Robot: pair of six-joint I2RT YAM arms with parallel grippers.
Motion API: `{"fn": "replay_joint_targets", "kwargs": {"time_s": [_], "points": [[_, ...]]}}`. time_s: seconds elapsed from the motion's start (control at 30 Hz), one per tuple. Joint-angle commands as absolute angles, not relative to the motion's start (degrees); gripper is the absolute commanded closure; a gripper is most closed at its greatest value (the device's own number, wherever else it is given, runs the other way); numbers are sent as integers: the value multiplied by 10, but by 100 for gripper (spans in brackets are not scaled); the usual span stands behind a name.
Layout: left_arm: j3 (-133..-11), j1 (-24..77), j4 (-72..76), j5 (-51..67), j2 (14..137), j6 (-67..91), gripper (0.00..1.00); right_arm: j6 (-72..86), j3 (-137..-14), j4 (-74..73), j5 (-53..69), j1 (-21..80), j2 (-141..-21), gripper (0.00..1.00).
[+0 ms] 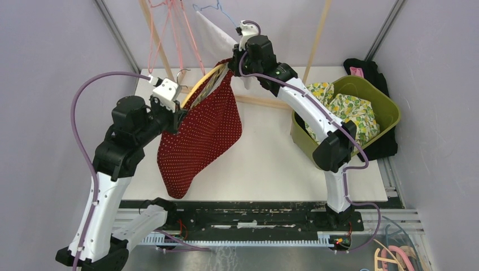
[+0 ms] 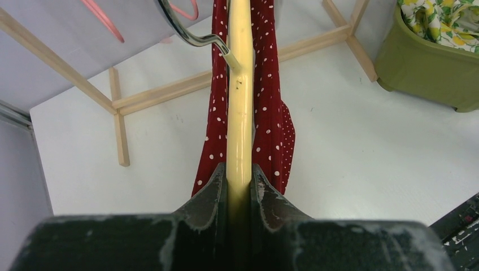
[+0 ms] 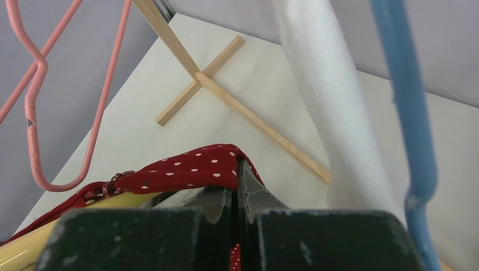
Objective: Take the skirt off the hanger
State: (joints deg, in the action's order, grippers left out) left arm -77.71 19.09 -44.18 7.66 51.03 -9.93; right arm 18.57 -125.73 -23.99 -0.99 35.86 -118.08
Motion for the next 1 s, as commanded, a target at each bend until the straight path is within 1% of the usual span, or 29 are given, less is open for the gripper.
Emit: {"fn": "replay_joint_targets", "kwargs": {"time_s": [0.0, 0.17, 0.33, 0.47, 0.57, 0.7, 0.83, 0.97], "points": [[-803, 188, -518, 52, 452, -126, 97, 148, -1274, -189, -105, 302, -1169, 99], [-801, 188, -564, 55, 415, -114, 97, 141, -1291, -186, -110, 296, -1188, 99], [-845, 188, -573, 75, 397, -90, 97, 136, -1296, -181, -113, 289, -1201, 99], [-886, 188, -556, 70, 410, -84, 97, 145, -1285, -183, -104, 289, -1207, 99], [-895, 187, -521, 59, 433, -79, 97, 164, -1260, -187, -84, 292, -1196, 99], [-888, 188, -435, 60, 472, -65, 97, 186, -1209, -195, -49, 311, -1159, 100], [-873, 188, -351, 56, 521, -60, 97, 211, -1129, -182, 3, 362, -1093, 99], [-890, 187, -309, 45, 580, -62, 97, 224, -1065, -161, 55, 415, -1031, 99]]}}
